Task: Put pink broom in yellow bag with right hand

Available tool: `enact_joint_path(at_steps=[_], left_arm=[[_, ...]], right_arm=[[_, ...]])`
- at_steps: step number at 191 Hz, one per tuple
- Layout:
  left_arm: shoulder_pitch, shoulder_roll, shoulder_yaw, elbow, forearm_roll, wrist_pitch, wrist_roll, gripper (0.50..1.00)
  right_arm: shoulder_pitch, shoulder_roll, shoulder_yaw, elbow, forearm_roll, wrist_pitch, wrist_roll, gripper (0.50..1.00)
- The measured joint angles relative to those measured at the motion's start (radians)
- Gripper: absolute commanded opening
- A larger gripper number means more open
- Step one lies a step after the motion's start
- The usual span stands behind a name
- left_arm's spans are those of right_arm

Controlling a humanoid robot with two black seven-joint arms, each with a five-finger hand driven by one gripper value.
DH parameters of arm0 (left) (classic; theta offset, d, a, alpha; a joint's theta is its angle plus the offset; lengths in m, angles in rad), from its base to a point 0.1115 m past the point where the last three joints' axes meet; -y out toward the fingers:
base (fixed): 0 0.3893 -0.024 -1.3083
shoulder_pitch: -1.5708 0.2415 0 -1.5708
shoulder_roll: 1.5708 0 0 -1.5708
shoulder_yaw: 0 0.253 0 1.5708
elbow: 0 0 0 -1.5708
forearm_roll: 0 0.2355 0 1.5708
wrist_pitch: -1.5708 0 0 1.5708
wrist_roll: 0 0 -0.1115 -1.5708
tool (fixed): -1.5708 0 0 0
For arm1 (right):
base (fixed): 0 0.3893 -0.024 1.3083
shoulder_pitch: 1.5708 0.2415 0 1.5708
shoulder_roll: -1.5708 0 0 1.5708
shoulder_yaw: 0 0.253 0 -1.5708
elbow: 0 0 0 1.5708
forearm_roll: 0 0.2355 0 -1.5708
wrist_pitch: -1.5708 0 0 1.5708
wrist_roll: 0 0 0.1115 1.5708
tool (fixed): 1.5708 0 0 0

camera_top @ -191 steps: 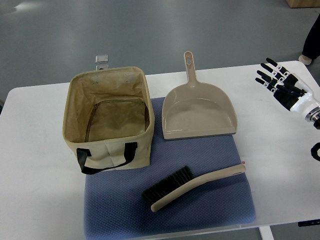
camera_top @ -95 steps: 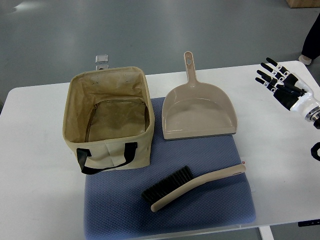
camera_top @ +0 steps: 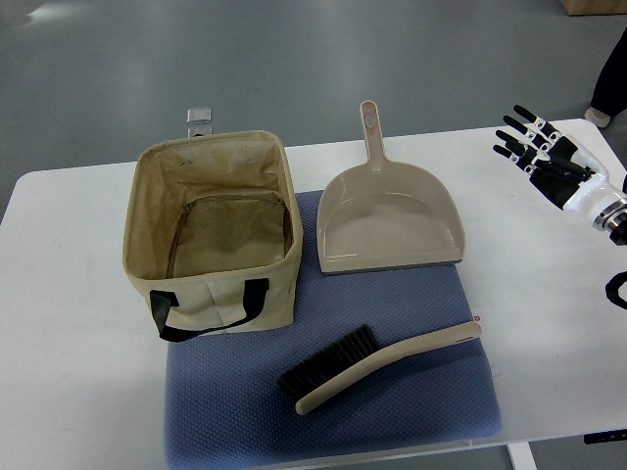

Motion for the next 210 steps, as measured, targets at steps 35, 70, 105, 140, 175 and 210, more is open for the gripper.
enact_joint_path(at_steps=[35, 70, 105, 140, 175, 210], left_arm=[[0.000, 0.000, 0.000, 0.000, 0.000, 0.000, 0.000, 1.000], [0.000, 0.000, 0.000, 0.000, 0.000, 0.000, 0.000, 1.000], [0.000, 0.000, 0.000, 0.000, 0.000, 0.000, 0.000, 1.000], [0.000, 0.000, 0.000, 0.000, 0.000, 0.000, 0.000, 1.000], [0.000, 0.000, 0.000, 0.000, 0.000, 0.000, 0.000, 1.000], [0.000, 0.000, 0.000, 0.000, 0.000, 0.000, 0.000, 1.000]], right_arm=[[0.016, -0.082, -0.116, 0.087, -0.022, 0.000, 0.019, 0.928], [0.042, -0.186, -0.274, 0.250, -0.124, 0.000, 0.062, 0.926], [0.067, -0.245, -0.318, 0.415, -0.327, 0.000, 0.086, 0.926], [0.096, -0.318, -0.398, 0.601, -0.525, 0.000, 0.110, 0.924], [0.121, -0.377, -0.509, 0.776, -0.702, -0.041, 0.113, 0.924], [0.130, -0.411, -0.646, 0.887, -0.876, -0.143, 0.113, 0.917]])
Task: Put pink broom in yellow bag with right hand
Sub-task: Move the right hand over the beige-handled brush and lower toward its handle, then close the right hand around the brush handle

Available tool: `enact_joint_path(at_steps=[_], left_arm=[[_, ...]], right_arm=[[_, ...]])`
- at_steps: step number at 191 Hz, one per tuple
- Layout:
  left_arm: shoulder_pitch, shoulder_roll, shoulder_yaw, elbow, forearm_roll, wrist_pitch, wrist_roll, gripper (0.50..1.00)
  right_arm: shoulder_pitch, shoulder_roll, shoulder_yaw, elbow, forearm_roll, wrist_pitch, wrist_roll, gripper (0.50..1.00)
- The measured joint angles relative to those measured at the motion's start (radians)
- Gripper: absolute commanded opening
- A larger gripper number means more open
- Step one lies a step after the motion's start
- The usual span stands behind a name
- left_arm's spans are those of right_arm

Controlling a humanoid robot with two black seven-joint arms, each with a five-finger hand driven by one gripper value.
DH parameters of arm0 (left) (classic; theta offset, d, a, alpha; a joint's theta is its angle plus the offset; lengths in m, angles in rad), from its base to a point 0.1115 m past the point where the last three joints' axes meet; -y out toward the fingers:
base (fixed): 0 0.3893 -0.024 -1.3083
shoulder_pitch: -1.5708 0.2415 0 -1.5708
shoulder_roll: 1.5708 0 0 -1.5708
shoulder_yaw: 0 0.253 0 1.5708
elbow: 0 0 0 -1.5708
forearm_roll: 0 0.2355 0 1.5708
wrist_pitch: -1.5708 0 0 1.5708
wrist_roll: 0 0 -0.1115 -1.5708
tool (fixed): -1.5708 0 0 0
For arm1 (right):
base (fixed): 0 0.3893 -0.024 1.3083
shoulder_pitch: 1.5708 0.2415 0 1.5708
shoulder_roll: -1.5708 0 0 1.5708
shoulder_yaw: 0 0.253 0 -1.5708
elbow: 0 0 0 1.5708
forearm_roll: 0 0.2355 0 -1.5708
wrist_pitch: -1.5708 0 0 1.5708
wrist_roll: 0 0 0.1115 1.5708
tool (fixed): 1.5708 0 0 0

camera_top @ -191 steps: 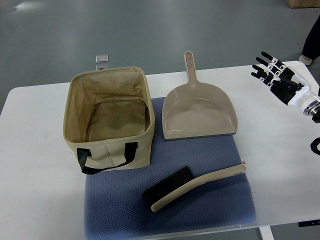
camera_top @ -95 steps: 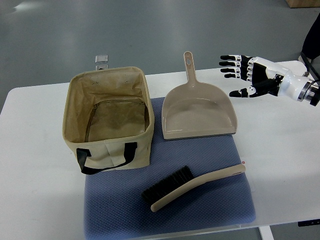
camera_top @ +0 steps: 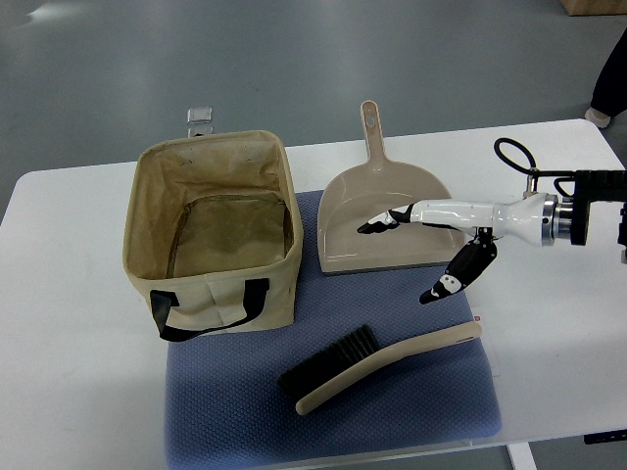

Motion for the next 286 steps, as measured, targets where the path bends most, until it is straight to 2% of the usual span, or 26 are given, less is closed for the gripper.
enact_joint_path(at_steps=[47, 74, 145, 186, 236, 271, 286], left_arm=[[0.000, 0.000, 0.000, 0.000, 0.000, 0.000, 0.000, 1.000], [0.000, 0.000, 0.000, 0.000, 0.000, 0.000, 0.000, 1.000], [0.000, 0.000, 0.000, 0.000, 0.000, 0.000, 0.000, 1.000], [0.000, 0.000, 0.000, 0.000, 0.000, 0.000, 0.000, 1.000], [0.000, 0.000, 0.000, 0.000, 0.000, 0.000, 0.000, 1.000], [0.000, 0.000, 0.000, 0.000, 0.000, 0.000, 0.000, 1.000], [0.000, 0.000, 0.000, 0.000, 0.000, 0.000, 0.000, 1.000]], right_arm=[[0.031, -0.032, -0.216, 0.032, -0.182, -0.200, -0.004, 0.895], [0.046, -0.044, -0.290, 0.051, -0.231, -0.261, -0.010, 0.856], [0.047, -0.050, -0.363, 0.076, -0.293, -0.311, -0.040, 0.805], [0.038, -0.046, -0.392, 0.073, -0.333, -0.321, -0.052, 0.795], [0.029, -0.042, -0.396, 0.069, -0.366, -0.322, -0.077, 0.744], [0.027, -0.040, -0.402, 0.058, -0.401, -0.334, -0.082, 0.725], [0.026, -0.039, -0.403, 0.057, -0.409, -0.336, -0.084, 0.699]])
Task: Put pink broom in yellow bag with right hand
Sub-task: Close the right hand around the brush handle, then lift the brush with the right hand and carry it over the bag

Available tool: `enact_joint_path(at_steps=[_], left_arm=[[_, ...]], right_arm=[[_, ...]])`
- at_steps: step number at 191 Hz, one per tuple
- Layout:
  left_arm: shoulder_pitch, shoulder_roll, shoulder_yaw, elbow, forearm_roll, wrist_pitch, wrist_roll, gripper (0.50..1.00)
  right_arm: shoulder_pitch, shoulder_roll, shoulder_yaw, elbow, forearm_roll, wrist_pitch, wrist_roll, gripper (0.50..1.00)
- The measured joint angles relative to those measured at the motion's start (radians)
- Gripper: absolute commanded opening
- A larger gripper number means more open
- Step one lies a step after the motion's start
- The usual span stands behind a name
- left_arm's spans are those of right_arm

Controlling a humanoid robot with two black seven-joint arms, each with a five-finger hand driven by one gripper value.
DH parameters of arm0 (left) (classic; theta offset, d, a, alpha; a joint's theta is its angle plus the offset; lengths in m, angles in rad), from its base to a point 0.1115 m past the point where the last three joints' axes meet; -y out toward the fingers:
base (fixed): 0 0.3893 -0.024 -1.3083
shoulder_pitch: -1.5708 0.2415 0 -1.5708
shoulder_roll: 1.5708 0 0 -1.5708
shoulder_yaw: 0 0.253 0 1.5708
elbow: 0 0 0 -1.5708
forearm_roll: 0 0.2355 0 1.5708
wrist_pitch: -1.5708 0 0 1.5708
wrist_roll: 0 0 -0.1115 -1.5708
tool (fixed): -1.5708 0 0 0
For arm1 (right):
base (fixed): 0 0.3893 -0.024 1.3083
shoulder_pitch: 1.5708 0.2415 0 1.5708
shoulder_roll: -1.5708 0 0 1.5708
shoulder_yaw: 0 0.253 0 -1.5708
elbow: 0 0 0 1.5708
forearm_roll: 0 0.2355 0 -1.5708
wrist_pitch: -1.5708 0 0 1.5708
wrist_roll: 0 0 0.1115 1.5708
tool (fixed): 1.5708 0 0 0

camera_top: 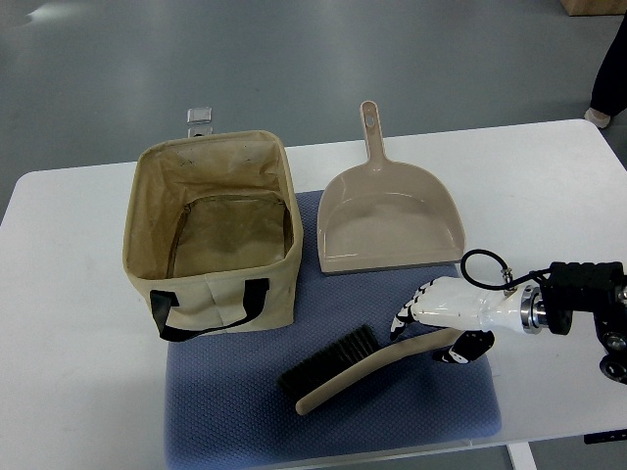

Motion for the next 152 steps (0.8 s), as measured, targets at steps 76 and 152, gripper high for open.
enact_joint_path(at_steps=[76, 152], left_arm=[[0.000, 0.000, 0.000, 0.000, 0.000, 0.000, 0.000, 1.000], [0.000, 0.000, 0.001, 0.000, 0.000, 0.000, 0.000, 1.000]], right_arm=[[-0.011, 0.012, 0.002, -0.022, -0.043, -0.033, -0.002, 0.500], [0.025, -0.046, 0.116, -0.033, -0.025, -0.152, 0.006, 0.500]])
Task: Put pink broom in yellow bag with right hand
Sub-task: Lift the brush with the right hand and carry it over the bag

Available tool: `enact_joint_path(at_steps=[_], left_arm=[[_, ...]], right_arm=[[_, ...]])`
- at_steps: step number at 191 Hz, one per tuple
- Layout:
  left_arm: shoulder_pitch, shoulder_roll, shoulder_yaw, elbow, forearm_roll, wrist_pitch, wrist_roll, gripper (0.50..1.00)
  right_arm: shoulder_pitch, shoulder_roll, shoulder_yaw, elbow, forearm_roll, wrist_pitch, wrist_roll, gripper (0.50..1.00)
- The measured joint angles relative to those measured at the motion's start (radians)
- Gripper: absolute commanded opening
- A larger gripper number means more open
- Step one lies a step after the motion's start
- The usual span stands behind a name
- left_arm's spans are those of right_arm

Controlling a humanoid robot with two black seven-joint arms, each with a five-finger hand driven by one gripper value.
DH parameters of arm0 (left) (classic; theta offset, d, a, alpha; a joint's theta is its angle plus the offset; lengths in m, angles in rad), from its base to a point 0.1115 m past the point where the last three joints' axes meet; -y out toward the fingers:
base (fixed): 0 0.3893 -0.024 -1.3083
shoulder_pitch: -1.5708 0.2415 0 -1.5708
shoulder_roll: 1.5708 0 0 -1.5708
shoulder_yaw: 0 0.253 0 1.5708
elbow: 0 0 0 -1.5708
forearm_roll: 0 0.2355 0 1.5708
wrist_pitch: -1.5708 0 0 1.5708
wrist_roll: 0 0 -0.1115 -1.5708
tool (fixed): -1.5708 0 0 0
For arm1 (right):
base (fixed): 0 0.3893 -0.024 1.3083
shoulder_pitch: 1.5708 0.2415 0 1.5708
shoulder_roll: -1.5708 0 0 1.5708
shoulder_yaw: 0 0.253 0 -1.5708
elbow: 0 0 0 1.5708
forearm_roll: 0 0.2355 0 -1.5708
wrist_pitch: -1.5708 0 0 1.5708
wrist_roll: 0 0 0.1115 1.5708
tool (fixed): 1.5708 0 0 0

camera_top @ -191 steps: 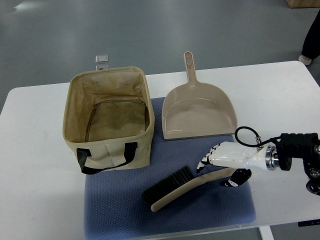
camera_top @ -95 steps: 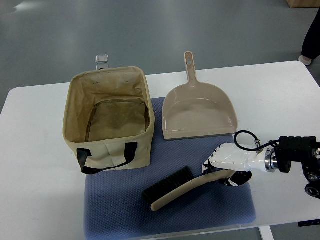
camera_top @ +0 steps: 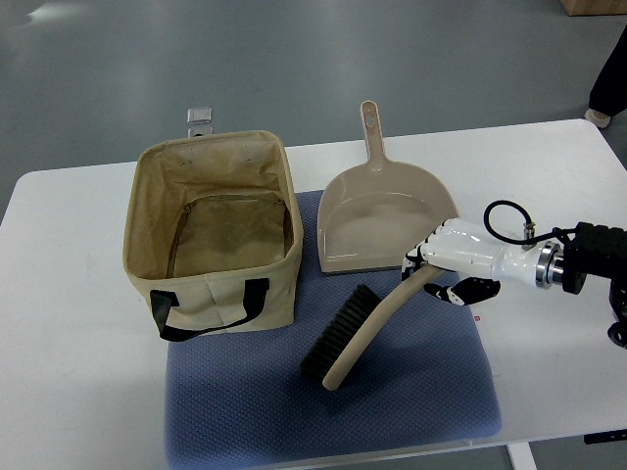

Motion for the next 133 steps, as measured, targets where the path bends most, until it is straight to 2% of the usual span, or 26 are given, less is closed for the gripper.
enact_joint_path(at_steps=[36, 82, 111, 133], left_arm=[[0.000, 0.000, 0.000, 0.000, 0.000, 0.000, 0.000, 1.000], [0.000, 0.000, -0.001, 0.000, 0.000, 0.000, 0.000, 1.000], [0.000, 0.000, -0.001, 0.000, 0.000, 0.000, 0.000, 1.000], [0.000, 0.000, -0.001, 0.000, 0.000, 0.000, 0.000, 1.000]], right_arm=[[0.069, -0.049, 0.082, -0.051, 0.044, -0.022, 0.013, 0.500], [0.258, -0.069, 0.098, -0.200, 0.089, -0.022, 0.036, 0.500], [0.356, -0.050, 0.098, -0.258, 0.091, -0.014, 0.035, 0.500], [0.438, 0.004, 0.086, -0.283, 0.089, -0.004, 0.028, 0.500]])
